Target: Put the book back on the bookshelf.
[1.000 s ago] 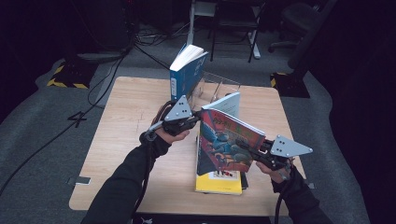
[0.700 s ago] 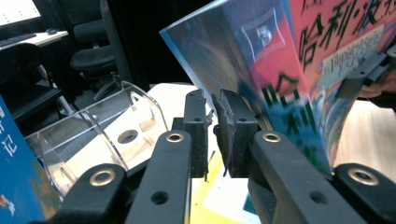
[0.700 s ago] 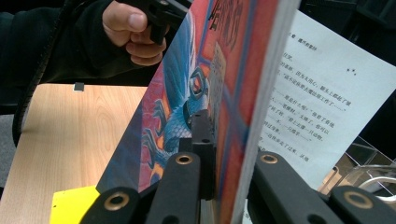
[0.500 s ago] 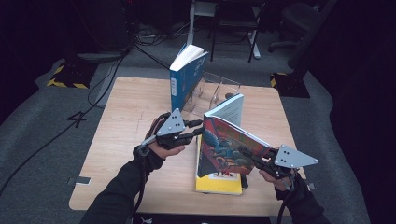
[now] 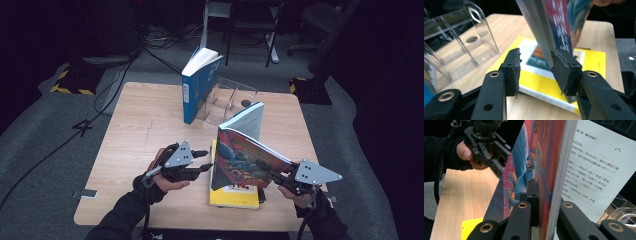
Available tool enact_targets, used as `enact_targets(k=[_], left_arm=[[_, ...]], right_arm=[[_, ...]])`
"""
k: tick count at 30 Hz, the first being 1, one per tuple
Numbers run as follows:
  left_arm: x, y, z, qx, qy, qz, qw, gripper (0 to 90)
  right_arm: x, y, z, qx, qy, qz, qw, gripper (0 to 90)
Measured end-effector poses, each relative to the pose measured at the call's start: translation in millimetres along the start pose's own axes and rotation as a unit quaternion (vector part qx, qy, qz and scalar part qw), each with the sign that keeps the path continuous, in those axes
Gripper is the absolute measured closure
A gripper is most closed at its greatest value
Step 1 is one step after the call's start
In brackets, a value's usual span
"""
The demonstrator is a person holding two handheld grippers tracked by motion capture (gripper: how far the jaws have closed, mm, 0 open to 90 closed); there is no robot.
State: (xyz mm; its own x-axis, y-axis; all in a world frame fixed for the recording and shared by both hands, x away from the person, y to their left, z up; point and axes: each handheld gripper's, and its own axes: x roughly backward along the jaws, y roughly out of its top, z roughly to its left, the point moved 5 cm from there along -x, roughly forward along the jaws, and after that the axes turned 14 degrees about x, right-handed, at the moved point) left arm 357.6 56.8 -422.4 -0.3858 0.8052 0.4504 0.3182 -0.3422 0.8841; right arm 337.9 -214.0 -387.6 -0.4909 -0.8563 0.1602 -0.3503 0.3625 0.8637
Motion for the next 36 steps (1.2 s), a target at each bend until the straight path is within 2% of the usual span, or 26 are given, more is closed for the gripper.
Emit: enact_targets(k=[5,7,9,11,15,17,18,20,21,23,26,28,32,34,35,36], left_arm=[[-13.8,-13.6,-14.2,0.004,-0.024,0.028,0.9993,49.0],[-16.8,-15.2,-16.2,0.007,-0.025,0.031,0.9992,46.6],[-25.7,-18.3,-20.4,0.017,-0.027,0.032,0.999,39.8],[-29.0,-19.1,-21.7,0.023,-0.029,0.03,0.9989,37.2],[-44.3,-18.2,-29.3,0.03,-0.036,0.015,0.9988,36.7],[-46.3,-16.5,-31.2,0.028,-0.036,0.007,0.9989,37.0],[-49.7,-12.4,-33.8,0.024,-0.033,-0.004,0.9992,37.6],[-50.5,-10.0,-34.7,0.022,-0.033,-0.011,0.9991,39.6],[-52.5,-5.4,-36.5,0.026,-0.037,-0.022,0.9988,41.8],[-53.1,-3.5,-36.8,0.028,-0.043,-0.024,0.9984,43.8],[-54.3,2.1,-36.2,0.042,-0.059,-0.033,0.9968,50.7],[-54.5,4.8,-37.0,0.042,-0.06,-0.04,0.9966,55.2],[-54.2,9.7,-40.5,0.032,-0.059,-0.047,0.9966,58.2],[-53.7,11.4,-41.7,0.026,-0.063,-0.048,0.9965,62.3],[-53.0,12.4,-42.4,0.019,-0.066,-0.049,0.9964,66.1],[-53.0,12.4,-42.4,0.019,-0.066,-0.049,0.9964,68.4]], right_arm=[[1.9,0.6,2.6,0.004,-0.001,0.001,1.0,85.2],[2.3,0.5,2.9,0.005,0.0,0.001,1.0,85.2],[3.3,1.0,4.6,0.005,0.001,0.0,1.0,85.2],[4.5,1.5,6.0,0.005,0.002,0.001,1.0,85.1],[6.8,2.0,8.6,0.008,0.004,0.001,1.0,85.0],[7.4,2.1,9.2,0.008,0.004,0.001,1.0,85.0],[9.1,2.4,10.8,0.012,0.004,0.0,0.9999,84.8],[10.7,2.3,12.2,0.014,0.006,0.0,0.9999,84.8],[11.6,2.3,12.4,0.016,0.006,0.0,0.9999,84.6],[12.5,2.3,12.8,0.015,0.007,0.0,0.9999,84.4],[15.8,0.7,13.1,0.014,0.009,0.001,0.9999,83.1],[17.8,-0.2,13.2,0.013,0.009,0.001,0.9999,81.4],[23.1,-3.3,9.5,0.007,-0.001,0.002,1.0,76.9],[25.5,-4.8,7.1,0.003,-0.008,0.004,1.0,73.6],[27.7,-6.0,4.2,0.003,-0.022,0.009,0.9997,70.2],[27.7,-6.0,4.2,0.003,-0.022,0.009,0.9997,70.2]])
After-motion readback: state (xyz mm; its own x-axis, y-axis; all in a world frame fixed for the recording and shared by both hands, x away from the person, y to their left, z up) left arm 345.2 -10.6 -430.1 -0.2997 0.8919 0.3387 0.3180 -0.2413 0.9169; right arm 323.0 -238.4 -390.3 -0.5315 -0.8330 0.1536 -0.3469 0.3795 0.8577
